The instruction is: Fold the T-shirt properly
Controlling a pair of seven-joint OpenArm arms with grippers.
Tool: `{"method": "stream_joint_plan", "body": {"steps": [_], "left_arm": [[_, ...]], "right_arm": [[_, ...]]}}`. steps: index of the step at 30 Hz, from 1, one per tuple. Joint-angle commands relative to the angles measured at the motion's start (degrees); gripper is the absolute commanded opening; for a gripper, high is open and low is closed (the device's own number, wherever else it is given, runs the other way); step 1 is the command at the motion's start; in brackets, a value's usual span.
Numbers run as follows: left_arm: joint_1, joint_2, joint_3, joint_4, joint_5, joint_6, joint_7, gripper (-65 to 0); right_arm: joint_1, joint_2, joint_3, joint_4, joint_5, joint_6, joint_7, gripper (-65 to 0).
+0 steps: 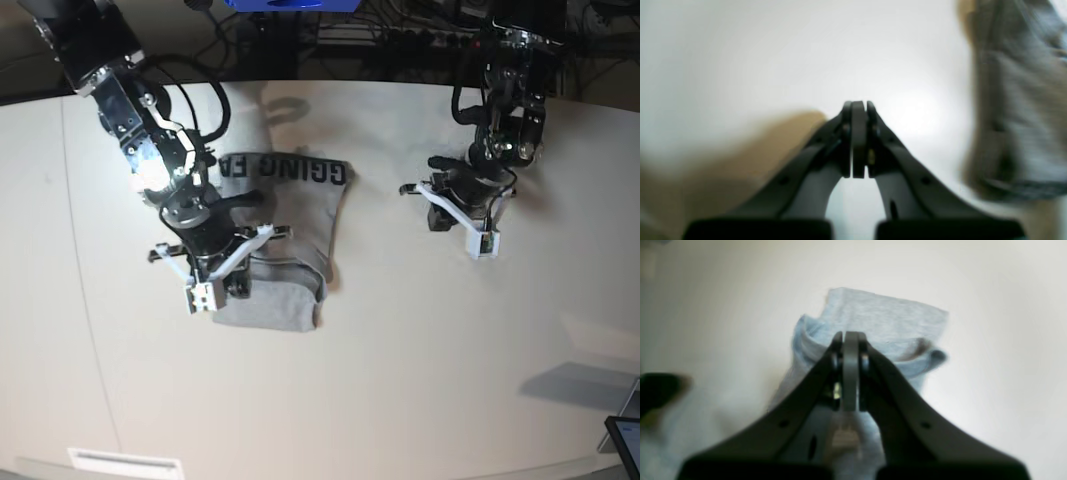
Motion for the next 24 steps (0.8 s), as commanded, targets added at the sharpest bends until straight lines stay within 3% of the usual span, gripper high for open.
{"method": "stream_joint_plan", "body": {"steps": [1, 5, 8, 12, 15, 19, 24], "left_arm": [[0.8, 0.3, 0.2, 0.7, 3.6, -0.3, -4.4, -65.0], [6.9, 3.4, 5.7, -2.9, 25.4, -0.3, -23.3, -65.0], [9.7, 5.0, 9.0, -8.8, 35.5, -0.1, -36.7, -65.0], [13.1, 6.2, 9.2, -13.4, 35.6, 0.0, -53.1, -65.0], [14.7, 6.2, 9.2, -14.9, 35.3, 0.1, -60.3, -65.0], [17.1, 6.1, 7.1, -11.9, 35.8, 2.2, -62.6, -65.0], [22.1, 6.0, 3.2, 5.8, 35.8, 2.2, -44.9, -65.0]], "right_arm": [[-0.7, 0.5, 0.4, 0.8, -2.3, -0.2, 4.0, -64.9], [-8.1, 1.0, 0.5, -2.6, -16.4, -0.1, 21.6, -64.9], [-12.7, 0.8, 0.5, -7.7, -24.8, -0.1, 35.1, -64.9], [-17.8, 0.8, 0.7, -12.6, -26.5, -0.1, 49.2, -64.9], [-21.0, 0.8, 0.7, -13.1, -26.5, -0.1, 52.6, -64.9], [-24.1, 0.8, 1.2, -11.4, -26.5, -0.2, 52.6, -64.9], [-30.3, -1.2, 7.3, -4.8, -20.8, -0.2, 50.7, -64.9]]}}
